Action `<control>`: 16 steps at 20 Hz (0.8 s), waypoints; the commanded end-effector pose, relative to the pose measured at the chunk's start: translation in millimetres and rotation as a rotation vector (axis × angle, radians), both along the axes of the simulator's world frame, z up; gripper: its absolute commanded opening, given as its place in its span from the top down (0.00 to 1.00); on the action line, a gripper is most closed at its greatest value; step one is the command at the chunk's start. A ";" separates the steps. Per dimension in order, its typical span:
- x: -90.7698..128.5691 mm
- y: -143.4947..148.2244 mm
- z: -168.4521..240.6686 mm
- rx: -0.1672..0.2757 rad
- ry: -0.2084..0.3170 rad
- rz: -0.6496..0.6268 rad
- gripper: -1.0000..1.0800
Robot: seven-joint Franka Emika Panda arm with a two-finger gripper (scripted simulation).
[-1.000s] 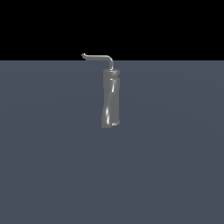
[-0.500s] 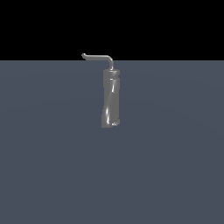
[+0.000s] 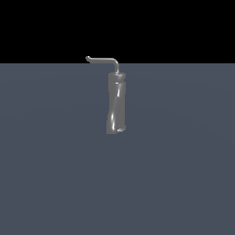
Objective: Turn on the faucet by rotating a designated handle.
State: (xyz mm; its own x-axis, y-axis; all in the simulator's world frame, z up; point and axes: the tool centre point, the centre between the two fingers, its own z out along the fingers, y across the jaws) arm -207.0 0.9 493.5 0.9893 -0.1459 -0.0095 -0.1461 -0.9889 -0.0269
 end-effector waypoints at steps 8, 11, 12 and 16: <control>53.1 7.1 -6.9 0.049 0.020 -0.209 1.00; 72.0 9.8 -11.3 0.062 0.029 -0.285 1.00; 78.3 10.8 -13.1 0.065 0.032 -0.311 1.00; 103.5 14.8 -21.1 0.076 0.045 -0.414 1.00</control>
State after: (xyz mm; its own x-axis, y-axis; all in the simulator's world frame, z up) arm -113.2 14.0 475.6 0.8663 -0.4945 -0.0705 -0.4991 -0.8627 -0.0811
